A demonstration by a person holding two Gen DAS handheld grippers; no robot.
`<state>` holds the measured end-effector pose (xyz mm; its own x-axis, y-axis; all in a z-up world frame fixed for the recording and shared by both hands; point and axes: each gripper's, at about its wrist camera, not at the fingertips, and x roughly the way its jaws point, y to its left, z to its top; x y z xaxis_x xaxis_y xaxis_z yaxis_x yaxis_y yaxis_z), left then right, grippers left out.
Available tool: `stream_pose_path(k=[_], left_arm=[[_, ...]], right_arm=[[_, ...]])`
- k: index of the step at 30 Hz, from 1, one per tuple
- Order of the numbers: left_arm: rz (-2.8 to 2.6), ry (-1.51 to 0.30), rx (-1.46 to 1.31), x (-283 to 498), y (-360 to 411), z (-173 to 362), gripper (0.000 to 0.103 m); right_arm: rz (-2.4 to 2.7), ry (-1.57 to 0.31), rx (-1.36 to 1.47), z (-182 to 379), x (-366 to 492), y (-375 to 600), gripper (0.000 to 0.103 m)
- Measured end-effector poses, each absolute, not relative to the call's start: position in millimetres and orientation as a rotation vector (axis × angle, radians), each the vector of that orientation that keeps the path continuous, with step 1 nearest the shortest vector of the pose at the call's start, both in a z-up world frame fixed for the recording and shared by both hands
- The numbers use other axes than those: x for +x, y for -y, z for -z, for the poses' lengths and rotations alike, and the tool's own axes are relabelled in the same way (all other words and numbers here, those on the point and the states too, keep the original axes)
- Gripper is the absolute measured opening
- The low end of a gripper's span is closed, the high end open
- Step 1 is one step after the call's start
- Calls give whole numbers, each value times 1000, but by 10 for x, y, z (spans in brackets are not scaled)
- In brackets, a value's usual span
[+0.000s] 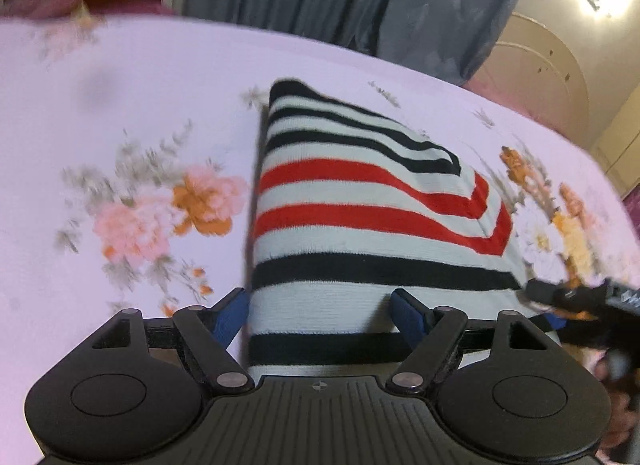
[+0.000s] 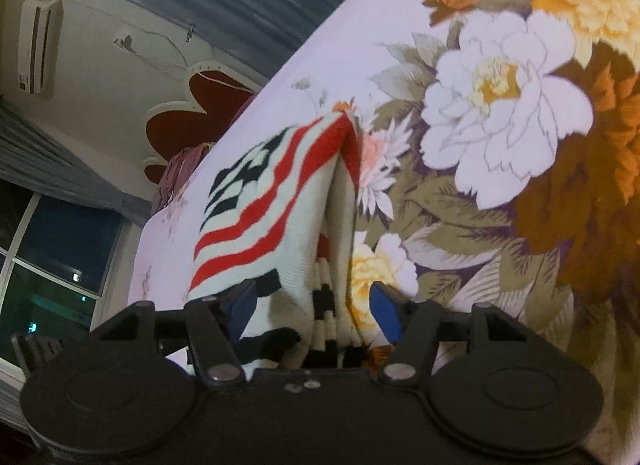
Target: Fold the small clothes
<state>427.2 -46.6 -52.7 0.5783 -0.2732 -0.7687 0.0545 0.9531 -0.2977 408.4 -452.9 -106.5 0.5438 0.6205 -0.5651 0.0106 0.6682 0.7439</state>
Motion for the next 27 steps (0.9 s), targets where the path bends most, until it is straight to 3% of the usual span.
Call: stream_pose_path(k=[18,23,27], left_arm=[[316,-1015,-433,4568,248,761,79],[359,-1021,-406,4616,252,761,80],[396,-1017,-425,4707,243,820,87]], right_arm=[[-490,-968,681,1092,4397,4300,48],[-497,-960,653,1081,4345,4414,52],[-500,-975,712,1148,4402,4301,53]])
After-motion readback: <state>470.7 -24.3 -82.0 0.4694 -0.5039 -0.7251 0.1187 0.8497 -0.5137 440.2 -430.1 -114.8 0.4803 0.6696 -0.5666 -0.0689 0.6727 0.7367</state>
